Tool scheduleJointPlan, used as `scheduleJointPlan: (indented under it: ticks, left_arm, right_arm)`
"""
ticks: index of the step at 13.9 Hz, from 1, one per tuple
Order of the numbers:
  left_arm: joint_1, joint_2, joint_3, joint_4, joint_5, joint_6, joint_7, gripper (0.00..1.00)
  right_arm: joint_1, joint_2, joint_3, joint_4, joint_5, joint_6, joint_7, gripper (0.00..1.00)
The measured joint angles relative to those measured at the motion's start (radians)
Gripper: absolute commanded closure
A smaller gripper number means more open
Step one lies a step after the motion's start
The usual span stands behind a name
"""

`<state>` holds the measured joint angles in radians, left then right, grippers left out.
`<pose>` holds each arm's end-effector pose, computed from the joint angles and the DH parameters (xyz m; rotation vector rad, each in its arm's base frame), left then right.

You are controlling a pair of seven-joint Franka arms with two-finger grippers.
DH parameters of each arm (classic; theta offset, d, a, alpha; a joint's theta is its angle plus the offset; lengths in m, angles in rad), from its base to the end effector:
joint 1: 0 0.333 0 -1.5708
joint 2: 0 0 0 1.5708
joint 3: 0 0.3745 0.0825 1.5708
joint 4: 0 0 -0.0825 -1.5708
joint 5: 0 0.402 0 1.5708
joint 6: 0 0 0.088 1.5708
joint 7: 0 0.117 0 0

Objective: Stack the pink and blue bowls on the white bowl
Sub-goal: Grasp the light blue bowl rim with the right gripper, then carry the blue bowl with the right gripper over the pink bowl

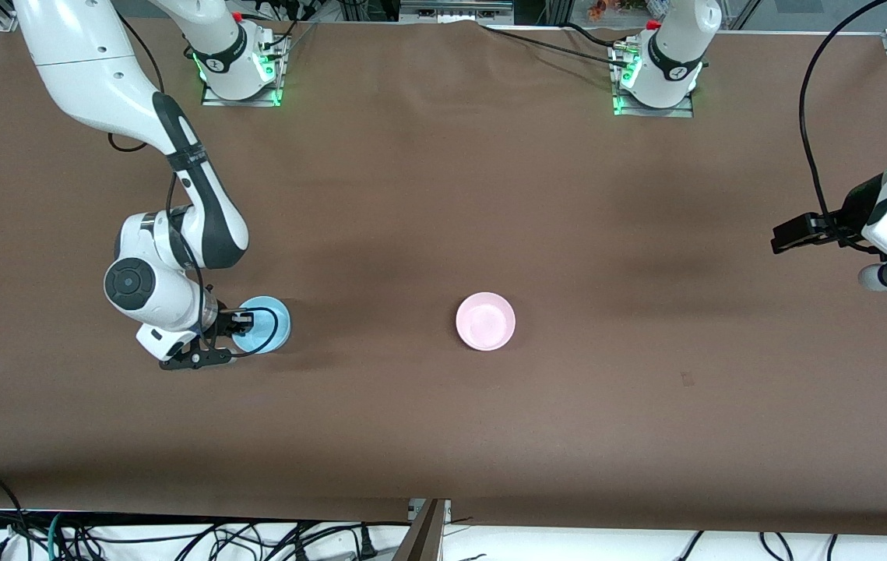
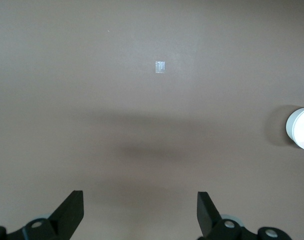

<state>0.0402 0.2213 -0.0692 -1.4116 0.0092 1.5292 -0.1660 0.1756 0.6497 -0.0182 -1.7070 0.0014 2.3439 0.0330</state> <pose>0.6442 -0.0122 0.6125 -3.1259 -0.2157 0.1619 0.7121 0.1147 0.2371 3.1240 0.1987 -0.0183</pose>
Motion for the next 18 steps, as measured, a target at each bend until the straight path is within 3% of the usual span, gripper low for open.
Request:
scheduleJointPlan:
  ticks: [8, 18]
  left_arm:
    - [0.000, 0.000, 0.000, 0.000, -0.004, 0.000, 0.000, 0.00]
    - [0.000, 0.000, -0.002, 0.001, -0.004, 0.000, 0.000, 0.00]
  right_arm:
    - [0.007, -0.013, 0.034, 0.031, 0.006, -0.032, 0.031, 1.00]
    - [0.045, -0.046, 0.267, 0.182, 0.010, -0.196, 0.455, 1.00]
